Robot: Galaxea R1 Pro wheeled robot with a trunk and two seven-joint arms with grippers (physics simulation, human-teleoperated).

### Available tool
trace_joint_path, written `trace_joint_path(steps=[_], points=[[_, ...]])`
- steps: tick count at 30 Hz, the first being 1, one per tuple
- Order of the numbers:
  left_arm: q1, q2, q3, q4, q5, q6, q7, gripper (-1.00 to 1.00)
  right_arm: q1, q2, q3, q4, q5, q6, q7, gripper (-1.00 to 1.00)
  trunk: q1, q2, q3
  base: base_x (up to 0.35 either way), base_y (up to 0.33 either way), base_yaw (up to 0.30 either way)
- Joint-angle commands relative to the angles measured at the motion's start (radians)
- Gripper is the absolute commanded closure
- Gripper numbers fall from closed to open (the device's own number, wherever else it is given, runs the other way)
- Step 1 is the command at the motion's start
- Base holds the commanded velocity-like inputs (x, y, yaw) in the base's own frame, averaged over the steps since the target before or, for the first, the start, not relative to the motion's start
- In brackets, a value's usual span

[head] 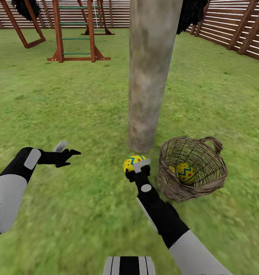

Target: Take the three Easter eggs out of the wicker basket on the lawn in the garden, then place them on the lawn next to a single tree (choose any tree) so that all three eggs are next to the same tree and none are left in the basket.

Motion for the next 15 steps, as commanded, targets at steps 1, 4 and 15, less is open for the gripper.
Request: trace_joint_path(steps=[1,4,15], points=[[-0.001,-0.004,0.005,0.002,-0.01,0.006,-0.011,-1.0,0.0,0.0,0.002,0.021,0.009,-0.011,-0.005,1.0,0.0,0.0,-0.001,0.0,0.0,0.0],[-0.001,-0.032,0.005,0.07,-0.009,0.006,-0.012,-1.0,0.002,0.0,0.003,0.134,0.004,-0.133,-0.008,1.0,0.0,0.0,0.0,0.0,0.0,0.0],[0.251,-0.035,0.002,0.094,-0.078,-0.331,-0.61,-1.0,0.025,0.0,0.011,0.33,0.004,-0.299,-0.017,1.0,0.0,0.0,0.017,0.0,0.0,0.0]])
